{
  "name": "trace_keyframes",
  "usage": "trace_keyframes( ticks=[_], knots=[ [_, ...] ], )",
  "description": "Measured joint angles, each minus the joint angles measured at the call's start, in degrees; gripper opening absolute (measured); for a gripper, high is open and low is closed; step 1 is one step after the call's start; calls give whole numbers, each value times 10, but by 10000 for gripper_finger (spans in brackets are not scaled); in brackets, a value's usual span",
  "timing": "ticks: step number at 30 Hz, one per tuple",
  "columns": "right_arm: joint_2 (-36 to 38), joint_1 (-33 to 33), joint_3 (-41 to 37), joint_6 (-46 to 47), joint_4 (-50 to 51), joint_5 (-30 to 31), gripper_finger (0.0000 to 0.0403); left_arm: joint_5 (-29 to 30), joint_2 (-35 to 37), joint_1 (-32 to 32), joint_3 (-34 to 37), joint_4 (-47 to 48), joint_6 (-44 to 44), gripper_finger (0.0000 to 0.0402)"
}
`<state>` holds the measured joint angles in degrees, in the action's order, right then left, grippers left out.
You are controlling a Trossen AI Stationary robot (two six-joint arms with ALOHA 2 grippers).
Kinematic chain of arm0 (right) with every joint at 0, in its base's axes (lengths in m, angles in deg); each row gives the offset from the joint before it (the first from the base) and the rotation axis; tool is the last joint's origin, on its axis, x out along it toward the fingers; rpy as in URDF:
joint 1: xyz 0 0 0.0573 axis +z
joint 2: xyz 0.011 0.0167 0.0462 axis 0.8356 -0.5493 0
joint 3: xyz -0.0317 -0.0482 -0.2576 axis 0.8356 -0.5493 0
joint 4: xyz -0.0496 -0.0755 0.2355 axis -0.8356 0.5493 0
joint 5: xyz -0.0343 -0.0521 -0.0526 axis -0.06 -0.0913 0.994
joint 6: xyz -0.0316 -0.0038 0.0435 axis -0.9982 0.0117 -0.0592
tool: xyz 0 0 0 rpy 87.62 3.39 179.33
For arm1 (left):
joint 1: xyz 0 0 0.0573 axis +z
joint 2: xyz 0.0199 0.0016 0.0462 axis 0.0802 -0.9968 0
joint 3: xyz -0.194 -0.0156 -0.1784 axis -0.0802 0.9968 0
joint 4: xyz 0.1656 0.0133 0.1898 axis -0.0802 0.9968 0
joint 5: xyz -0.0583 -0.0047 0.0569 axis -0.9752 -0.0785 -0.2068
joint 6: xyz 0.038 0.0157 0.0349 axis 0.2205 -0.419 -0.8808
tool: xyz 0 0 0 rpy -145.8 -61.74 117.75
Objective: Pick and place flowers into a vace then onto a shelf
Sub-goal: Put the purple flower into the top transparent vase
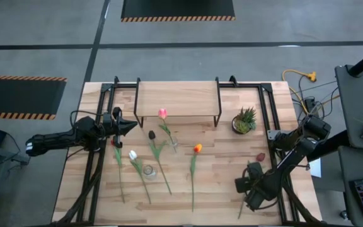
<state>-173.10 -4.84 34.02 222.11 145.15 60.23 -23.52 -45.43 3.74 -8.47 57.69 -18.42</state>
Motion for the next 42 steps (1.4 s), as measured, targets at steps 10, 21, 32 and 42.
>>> trace_keyframes(
  ticks=[10, 21, 32, 42],
  knots=[
    [-7, -19, -15, -1, 7, 36, 203, 0, 0, 0, 0, 0, 0, 4],
    [-24, -26, -22, -4, -7, 17, 203, 0, 0, 0, 0, 0, 0, 4],
    [-16, -26, -21, -18, -35, -27, 203, 0, 0, 0, 0, 0, 0, 4],
    [-12, -25, -17, -2, -17, -39, 203, 0, 0, 0, 0, 0, 0, 4]
  ],
)
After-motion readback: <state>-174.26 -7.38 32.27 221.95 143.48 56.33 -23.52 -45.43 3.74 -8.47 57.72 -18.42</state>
